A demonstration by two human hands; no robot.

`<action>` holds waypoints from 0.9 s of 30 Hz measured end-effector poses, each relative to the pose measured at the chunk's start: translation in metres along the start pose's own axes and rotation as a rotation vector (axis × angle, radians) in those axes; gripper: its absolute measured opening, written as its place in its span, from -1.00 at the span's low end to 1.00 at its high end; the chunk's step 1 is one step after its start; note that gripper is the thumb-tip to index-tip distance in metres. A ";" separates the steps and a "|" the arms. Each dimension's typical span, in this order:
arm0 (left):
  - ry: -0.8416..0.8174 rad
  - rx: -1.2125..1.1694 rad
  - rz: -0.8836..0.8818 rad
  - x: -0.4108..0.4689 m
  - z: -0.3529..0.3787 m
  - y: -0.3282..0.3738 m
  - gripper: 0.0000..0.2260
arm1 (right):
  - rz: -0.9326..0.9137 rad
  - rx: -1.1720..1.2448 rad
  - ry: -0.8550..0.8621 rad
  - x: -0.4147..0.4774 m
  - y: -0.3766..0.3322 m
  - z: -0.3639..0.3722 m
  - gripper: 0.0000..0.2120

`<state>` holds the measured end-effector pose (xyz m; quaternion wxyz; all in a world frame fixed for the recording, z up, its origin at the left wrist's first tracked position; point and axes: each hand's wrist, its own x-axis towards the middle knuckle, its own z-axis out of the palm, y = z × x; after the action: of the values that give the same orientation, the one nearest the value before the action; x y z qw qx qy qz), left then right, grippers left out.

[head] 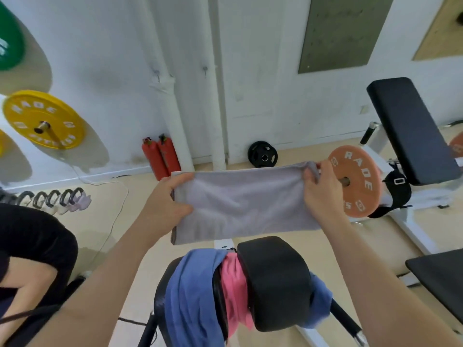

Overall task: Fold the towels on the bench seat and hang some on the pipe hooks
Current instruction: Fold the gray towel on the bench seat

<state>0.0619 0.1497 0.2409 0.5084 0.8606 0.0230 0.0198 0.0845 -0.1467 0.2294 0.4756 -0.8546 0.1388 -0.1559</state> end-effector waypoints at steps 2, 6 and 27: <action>-0.041 0.091 -0.014 -0.005 -0.017 0.003 -0.42 | 0.003 -0.033 -0.061 -0.004 -0.004 -0.003 -0.79; -0.063 0.051 -0.081 -0.008 -0.043 0.008 -0.44 | 0.155 0.136 -0.180 -0.020 -0.015 0.004 -0.81; 0.025 0.104 0.453 -0.070 -0.290 -0.074 -0.71 | -0.062 -0.031 -0.205 -0.217 -0.198 0.189 -0.74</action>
<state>-0.0264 0.4345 0.3150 0.4455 0.8685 -0.1636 0.1429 -0.0206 0.1831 0.2752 0.4690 -0.8771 0.0653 -0.0804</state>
